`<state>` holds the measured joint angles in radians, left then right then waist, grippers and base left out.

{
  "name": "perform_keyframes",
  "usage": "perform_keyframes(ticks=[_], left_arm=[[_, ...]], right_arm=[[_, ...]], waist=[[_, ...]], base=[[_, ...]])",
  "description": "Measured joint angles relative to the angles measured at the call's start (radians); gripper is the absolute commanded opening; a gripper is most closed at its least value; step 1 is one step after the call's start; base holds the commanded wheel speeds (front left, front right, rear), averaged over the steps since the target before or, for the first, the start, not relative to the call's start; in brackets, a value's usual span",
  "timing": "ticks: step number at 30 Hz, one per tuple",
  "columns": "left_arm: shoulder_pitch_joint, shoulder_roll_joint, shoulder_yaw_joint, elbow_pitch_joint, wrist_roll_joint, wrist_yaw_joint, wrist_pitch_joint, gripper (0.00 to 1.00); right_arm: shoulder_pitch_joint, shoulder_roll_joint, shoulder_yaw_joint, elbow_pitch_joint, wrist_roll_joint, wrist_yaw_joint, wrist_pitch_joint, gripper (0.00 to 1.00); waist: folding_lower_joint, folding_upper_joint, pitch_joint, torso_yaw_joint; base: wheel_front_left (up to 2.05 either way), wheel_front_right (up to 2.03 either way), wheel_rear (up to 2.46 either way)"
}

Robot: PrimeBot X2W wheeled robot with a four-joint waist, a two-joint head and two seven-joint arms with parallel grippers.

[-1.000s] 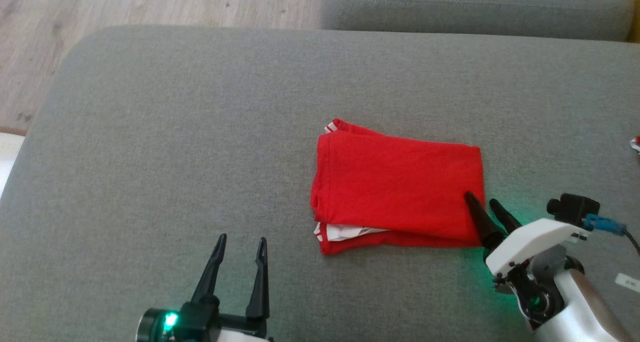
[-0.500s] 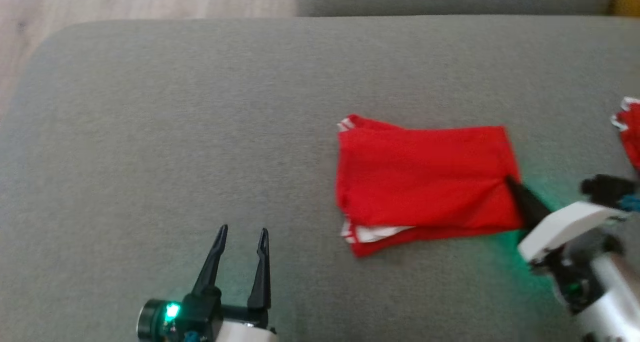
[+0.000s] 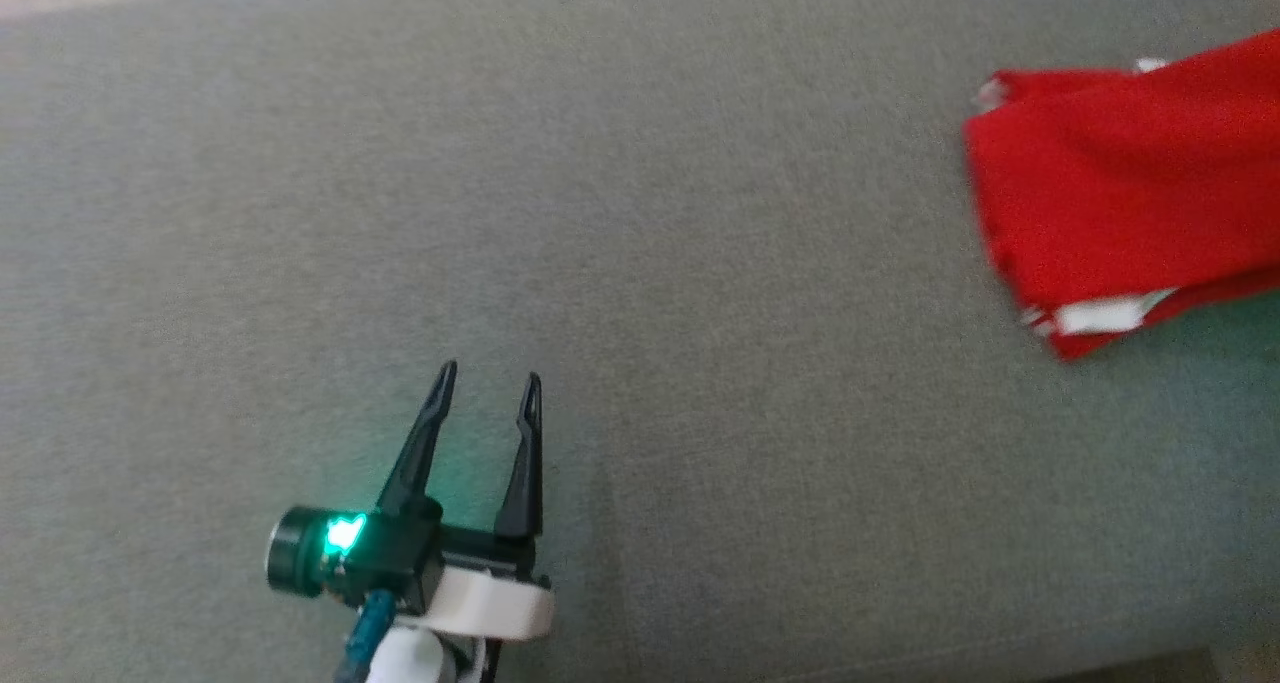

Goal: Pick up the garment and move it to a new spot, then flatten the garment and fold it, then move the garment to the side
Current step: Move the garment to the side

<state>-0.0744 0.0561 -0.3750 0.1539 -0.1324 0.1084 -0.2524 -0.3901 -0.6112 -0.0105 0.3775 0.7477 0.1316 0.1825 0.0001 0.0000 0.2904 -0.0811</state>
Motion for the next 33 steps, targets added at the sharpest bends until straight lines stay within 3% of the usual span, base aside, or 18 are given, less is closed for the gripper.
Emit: perform_keyframes(ticks=[4,5,6,10,19,27,33], left_arm=[[-0.038,0.000,0.017,0.000,0.005,-0.012,0.000,1.00],[-0.045,0.000,0.018,0.000,0.004,-0.013,0.000,1.00],[-0.045,0.000,0.018,0.000,0.004,-0.013,0.000,1.00],[-0.051,-0.001,0.022,0.001,-0.018,-0.021,0.000,1.00],[-0.019,-0.002,0.021,-0.003,-0.058,-0.007,0.000,1.00],[0.096,-0.002,0.056,-0.007,-0.079,0.015,0.000,1.00],[0.190,-0.002,0.102,-0.049,-0.068,0.014,0.000,1.00]], right_arm=[[-0.031,-0.024,-0.088,-0.004,-0.046,0.000,0.012,0.00],[-0.035,-0.026,-0.110,-0.005,-0.066,0.000,0.011,0.41],[-0.035,-0.026,-0.110,-0.005,-0.066,0.000,0.011,1.00],[-0.036,0.005,-0.136,-0.044,-0.156,0.000,-0.021,1.00],[0.088,0.246,0.029,-0.149,-0.261,0.000,-0.062,1.00],[0.288,0.420,0.175,-0.090,-0.301,0.000,-0.277,1.00],[0.378,0.484,0.199,-0.048,-0.423,0.000,-0.424,1.00]], waist=[[0.0002,0.0000,0.047,-0.025],[0.0001,0.0000,0.056,-0.029],[0.0001,0.0000,0.056,-0.029],[0.0001,0.0000,0.061,-0.029],[-0.0003,0.0000,-0.056,0.027],[-0.0004,0.0000,-0.195,0.127],[-0.0004,0.0000,-0.303,0.190]], base=[[0.00,0.00,0.00],[0.00,0.00,0.00],[0.00,0.00,0.00],[0.00,0.00,0.00],[0.00,0.00,0.00],[0.00,0.00,0.00],[0.00,0.00,0.00]])
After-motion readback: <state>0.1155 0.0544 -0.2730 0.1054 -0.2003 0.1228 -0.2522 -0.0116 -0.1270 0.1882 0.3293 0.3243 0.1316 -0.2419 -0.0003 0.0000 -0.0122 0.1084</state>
